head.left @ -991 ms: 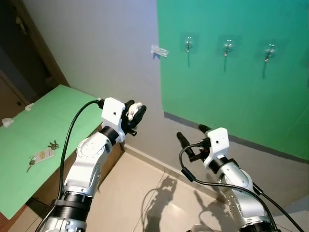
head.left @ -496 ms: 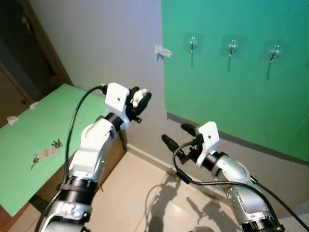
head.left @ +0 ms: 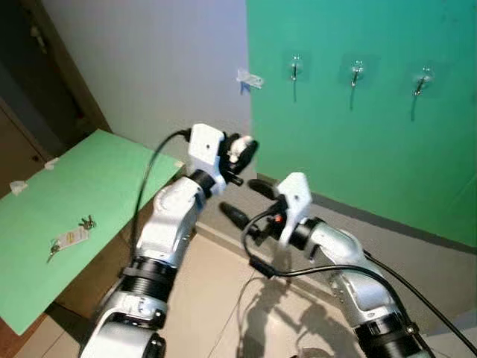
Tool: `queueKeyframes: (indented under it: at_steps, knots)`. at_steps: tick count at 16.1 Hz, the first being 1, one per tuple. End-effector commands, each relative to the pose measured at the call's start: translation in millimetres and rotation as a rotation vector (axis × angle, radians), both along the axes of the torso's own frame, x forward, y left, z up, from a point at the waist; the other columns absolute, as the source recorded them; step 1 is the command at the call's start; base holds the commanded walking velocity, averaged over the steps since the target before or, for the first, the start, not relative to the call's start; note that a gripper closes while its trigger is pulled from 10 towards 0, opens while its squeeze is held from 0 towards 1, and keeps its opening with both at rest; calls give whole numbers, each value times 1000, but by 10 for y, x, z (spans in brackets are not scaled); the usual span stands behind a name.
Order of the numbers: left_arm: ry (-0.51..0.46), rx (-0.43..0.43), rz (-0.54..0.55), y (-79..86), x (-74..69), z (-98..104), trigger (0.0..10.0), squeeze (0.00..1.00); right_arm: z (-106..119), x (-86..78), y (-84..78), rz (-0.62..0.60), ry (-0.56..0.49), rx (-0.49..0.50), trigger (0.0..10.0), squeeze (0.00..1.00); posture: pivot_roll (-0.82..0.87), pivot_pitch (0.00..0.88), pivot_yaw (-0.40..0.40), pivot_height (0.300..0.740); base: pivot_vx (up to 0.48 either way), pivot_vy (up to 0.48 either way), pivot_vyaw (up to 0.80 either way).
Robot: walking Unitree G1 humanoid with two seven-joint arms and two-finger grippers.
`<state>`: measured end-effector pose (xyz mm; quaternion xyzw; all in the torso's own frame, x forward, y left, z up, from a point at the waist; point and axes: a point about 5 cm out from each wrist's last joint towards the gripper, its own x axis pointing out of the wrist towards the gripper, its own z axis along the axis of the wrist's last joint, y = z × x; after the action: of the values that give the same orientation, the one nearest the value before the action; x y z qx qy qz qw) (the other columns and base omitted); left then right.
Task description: Hang keys on a hook
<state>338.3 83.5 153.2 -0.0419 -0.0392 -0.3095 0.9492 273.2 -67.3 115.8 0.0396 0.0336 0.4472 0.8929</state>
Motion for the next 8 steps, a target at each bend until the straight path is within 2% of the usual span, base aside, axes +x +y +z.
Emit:
queueKeyframes:
  at_steps: [1,3,5,8]
  knots:
    - [-1,1,-17,17,-6,21,0,0,-26,-33,28,45,23,-13,10000,0,-284,21,136,740,0,0,0]
    - [11,21,-51,103,-97,-17,0,0,-30,-48,-47,73,21,-42,10000,0,-280,25,138,740,0,0,0]
    - [3,48,20,337,-136,-17,0,0,-30,-7,-147,60,19,-61,10000,0,-266,29,136,740,0,0,0]
    - [-14,81,77,502,-191,30,0,0,-53,15,-196,56,16,-82,10000,0,-252,25,133,740,0,0,0]
